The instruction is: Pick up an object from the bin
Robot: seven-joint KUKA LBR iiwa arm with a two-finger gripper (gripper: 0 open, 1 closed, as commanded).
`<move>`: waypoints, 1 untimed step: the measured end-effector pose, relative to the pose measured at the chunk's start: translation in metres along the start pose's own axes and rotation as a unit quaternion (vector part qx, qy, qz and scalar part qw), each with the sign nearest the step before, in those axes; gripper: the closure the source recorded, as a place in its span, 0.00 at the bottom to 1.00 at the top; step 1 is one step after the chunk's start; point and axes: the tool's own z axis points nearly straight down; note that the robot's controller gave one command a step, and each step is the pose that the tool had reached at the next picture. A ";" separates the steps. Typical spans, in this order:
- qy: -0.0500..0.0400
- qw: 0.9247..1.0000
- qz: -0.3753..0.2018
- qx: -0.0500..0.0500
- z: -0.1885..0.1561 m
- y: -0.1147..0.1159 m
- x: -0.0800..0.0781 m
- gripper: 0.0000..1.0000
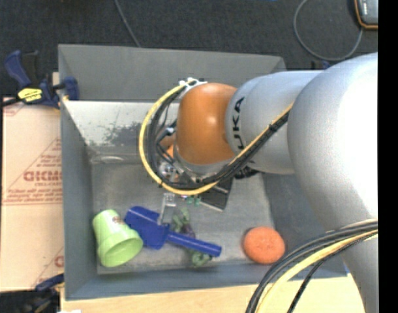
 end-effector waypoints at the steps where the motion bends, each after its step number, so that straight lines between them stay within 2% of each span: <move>1: -0.001 1.000 0.018 -0.003 -0.028 0.039 -0.001 0.00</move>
Offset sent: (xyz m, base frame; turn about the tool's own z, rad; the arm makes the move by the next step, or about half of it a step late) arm -0.0174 0.0332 -0.0317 -0.1032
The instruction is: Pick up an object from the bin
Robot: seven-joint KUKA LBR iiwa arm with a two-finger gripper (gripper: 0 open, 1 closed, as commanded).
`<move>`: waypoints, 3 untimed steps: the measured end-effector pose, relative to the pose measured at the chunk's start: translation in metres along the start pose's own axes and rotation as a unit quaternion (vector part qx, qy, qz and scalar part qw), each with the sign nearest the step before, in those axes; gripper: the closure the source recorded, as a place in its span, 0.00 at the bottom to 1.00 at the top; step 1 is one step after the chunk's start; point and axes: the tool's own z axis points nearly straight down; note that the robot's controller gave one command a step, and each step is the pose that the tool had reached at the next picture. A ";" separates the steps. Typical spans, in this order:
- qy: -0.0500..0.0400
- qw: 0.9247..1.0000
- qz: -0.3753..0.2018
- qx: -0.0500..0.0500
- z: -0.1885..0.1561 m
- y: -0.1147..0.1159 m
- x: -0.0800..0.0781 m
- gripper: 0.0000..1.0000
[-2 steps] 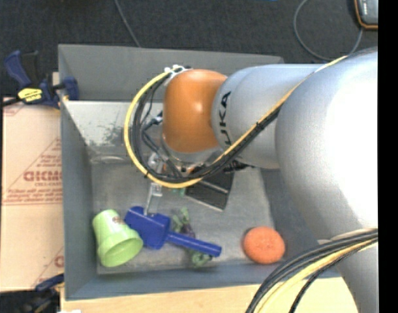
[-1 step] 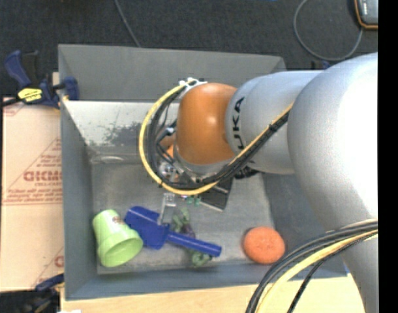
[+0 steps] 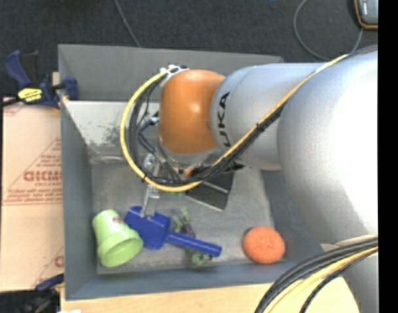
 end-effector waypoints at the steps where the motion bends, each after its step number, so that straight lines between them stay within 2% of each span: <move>1: 0.004 0.998 -0.069 0.004 0.062 -0.011 0.023 0.00; 2: -0.005 0.992 0.123 -0.002 0.064 0.006 0.022 1.00; 3: -0.005 0.992 0.123 -0.002 0.064 0.006 0.022 1.00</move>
Offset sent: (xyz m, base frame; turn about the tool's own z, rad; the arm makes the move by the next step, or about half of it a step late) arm -0.0221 0.0103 -0.0654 0.2481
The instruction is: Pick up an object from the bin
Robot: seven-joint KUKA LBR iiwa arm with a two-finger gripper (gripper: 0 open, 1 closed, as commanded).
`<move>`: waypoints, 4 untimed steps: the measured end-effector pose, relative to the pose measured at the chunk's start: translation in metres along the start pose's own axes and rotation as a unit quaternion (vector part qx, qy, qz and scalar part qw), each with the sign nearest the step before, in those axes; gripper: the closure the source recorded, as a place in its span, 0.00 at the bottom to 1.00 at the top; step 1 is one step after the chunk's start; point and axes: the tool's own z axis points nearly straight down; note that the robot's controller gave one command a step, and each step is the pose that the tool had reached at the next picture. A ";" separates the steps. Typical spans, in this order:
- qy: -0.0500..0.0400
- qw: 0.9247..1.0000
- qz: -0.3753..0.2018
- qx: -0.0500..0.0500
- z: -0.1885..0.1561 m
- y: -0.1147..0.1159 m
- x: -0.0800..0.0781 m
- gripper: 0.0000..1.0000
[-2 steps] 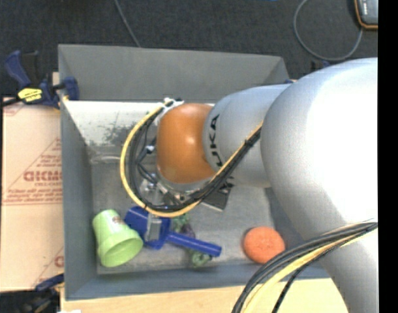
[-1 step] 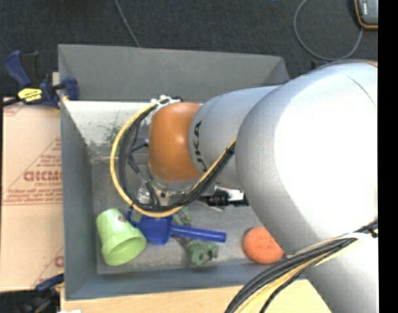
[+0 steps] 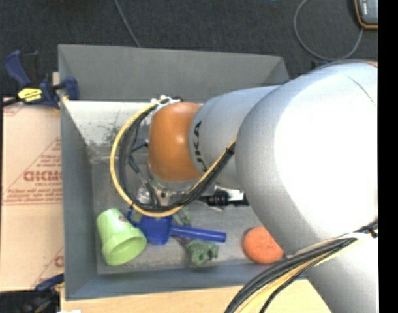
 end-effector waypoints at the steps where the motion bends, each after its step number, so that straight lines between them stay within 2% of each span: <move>1: -0.002 0.988 -0.153 -0.001 0.000 -0.024 0.000 1.00; 2: 0.000 0.959 -0.284 0.000 -0.004 -0.037 0.009 1.00; 3: -0.003 0.873 -0.487 -0.001 -0.028 0.034 -0.012 1.00; 4: -0.003 0.873 -0.487 -0.001 -0.028 0.034 -0.012 1.00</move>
Offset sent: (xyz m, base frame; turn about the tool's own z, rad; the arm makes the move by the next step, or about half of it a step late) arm -0.0289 -0.0348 0.0050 -0.6640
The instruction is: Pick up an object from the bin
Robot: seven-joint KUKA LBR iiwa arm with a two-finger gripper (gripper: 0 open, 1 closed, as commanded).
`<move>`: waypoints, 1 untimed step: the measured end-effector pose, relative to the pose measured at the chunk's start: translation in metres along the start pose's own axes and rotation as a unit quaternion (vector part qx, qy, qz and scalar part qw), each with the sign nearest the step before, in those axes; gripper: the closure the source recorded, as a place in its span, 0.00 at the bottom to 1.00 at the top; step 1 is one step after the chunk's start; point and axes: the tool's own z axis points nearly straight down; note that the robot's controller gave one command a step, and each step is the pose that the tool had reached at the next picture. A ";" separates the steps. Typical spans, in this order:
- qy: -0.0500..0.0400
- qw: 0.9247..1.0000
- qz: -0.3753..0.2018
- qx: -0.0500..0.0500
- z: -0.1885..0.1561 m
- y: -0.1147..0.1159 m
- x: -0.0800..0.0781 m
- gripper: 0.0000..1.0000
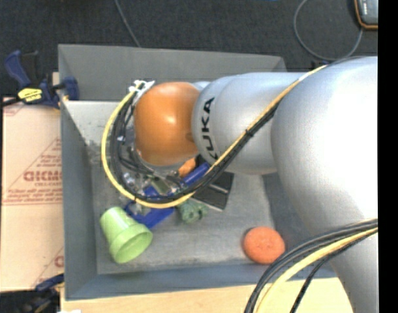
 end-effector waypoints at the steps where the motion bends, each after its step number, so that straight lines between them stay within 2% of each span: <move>1: -0.005 1.000 0.002 0.002 -0.062 -0.012 -0.001 1.00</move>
Offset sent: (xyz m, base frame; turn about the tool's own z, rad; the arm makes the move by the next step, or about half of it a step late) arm 0.0045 0.0025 0.0749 0.0748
